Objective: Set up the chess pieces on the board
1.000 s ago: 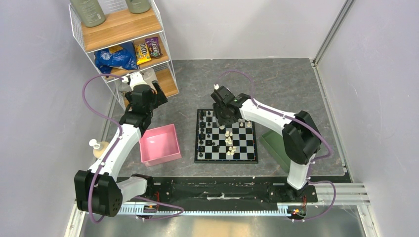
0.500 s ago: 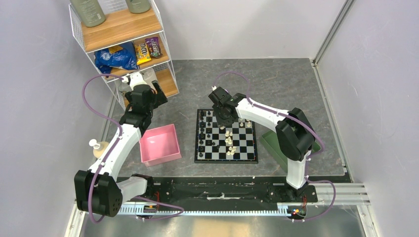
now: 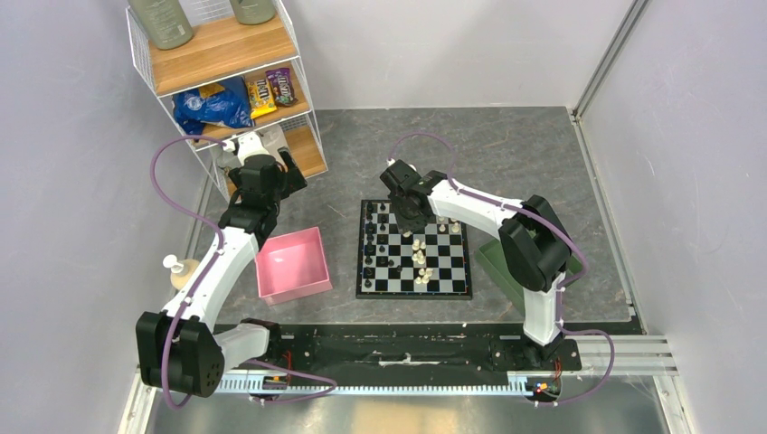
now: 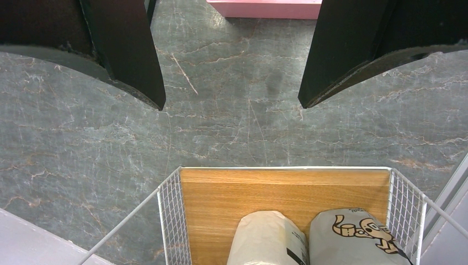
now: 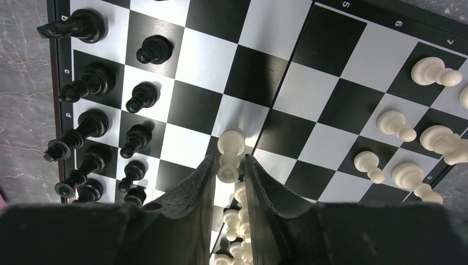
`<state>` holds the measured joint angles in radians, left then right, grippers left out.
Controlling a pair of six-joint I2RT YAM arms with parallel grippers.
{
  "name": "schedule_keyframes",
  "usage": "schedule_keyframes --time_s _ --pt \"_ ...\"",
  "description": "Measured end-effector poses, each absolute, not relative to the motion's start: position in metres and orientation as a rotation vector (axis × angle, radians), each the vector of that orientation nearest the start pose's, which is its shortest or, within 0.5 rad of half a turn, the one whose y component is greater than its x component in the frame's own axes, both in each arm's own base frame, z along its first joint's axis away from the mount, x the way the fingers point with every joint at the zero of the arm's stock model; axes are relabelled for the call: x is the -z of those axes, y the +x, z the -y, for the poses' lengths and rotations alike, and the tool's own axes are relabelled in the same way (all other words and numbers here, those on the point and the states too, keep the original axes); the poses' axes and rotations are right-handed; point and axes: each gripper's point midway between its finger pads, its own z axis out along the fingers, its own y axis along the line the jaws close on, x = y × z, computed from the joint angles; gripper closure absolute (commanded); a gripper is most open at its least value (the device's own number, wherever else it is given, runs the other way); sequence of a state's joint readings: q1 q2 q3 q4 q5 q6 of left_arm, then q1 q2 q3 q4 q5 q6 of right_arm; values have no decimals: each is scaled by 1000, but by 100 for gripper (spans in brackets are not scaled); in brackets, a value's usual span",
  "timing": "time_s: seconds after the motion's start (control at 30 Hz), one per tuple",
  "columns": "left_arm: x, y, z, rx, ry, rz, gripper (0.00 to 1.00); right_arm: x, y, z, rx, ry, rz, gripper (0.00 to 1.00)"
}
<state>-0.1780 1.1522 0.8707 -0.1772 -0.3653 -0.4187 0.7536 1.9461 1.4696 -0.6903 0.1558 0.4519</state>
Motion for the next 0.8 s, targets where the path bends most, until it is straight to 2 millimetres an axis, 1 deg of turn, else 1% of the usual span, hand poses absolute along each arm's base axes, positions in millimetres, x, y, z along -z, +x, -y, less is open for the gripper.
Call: schedule_keyframes --time_s 0.27,0.4,0.6,0.67,0.8 --pt "-202 369 19 12 -464 -1942 0 -56 319 -285 -140 -363 -2688 67" --pt "-202 369 19 12 -464 -1942 0 -56 319 -285 -139 -362 -2688 71" --pt "-202 369 19 12 -464 -1942 0 -57 319 -285 -137 -361 -2686 70" --pt "-202 369 19 12 -464 -1942 0 -57 320 -285 -138 -360 -2685 76" --pt "-202 369 19 12 -464 -1942 0 -57 320 -286 -142 -357 -2681 84"
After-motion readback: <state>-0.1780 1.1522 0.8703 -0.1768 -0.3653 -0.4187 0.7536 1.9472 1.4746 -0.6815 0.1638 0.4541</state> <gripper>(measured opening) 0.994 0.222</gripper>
